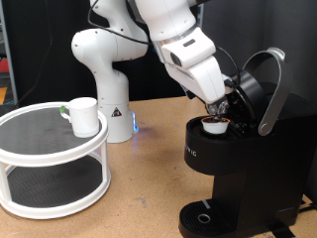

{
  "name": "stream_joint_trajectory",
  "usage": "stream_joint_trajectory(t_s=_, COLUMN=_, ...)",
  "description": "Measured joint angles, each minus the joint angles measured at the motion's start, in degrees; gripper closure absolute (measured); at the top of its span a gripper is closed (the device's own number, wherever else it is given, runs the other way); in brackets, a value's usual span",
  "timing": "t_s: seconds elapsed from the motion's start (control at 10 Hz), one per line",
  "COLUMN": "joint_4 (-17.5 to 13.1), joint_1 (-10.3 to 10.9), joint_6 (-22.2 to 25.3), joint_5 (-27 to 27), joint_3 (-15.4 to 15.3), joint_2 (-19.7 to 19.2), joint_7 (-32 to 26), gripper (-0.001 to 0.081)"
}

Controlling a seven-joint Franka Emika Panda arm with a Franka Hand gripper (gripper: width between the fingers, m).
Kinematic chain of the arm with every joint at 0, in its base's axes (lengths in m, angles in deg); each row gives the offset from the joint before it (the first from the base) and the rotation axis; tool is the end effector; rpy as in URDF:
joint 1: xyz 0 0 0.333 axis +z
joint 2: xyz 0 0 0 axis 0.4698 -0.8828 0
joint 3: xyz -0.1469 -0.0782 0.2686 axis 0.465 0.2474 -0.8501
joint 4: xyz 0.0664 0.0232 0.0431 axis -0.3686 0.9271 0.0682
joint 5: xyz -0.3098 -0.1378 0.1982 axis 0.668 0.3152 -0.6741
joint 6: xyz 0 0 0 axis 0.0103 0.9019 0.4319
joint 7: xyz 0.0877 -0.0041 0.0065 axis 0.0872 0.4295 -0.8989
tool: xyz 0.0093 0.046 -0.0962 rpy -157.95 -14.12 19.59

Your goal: Make a cup of coffee with the keurig machine

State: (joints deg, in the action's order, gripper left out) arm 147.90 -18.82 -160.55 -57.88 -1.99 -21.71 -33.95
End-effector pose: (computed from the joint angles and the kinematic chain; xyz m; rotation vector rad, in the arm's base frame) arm 0.4870 0.0496 0.4251 -2.5394 -1.0984 -0.3003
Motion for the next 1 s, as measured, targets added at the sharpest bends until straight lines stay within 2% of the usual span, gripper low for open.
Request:
stream_joint_trajectory(t_s=0.6, joint_4=4.21, joint_1=0.01, joint_6=-5.03, joint_5=1.02, joint_3=-1.31, joint_2=-0.18, joint_7=0.05, gripper=0.0001)
stream_joint_trajectory(t_s=1.0, joint_4=4.68, joint_1=0.01, joint_6=-6.83, joint_5=1.02, joint_3=-1.65, joint_2=-0.68, joint_7=0.07, gripper=0.0001)
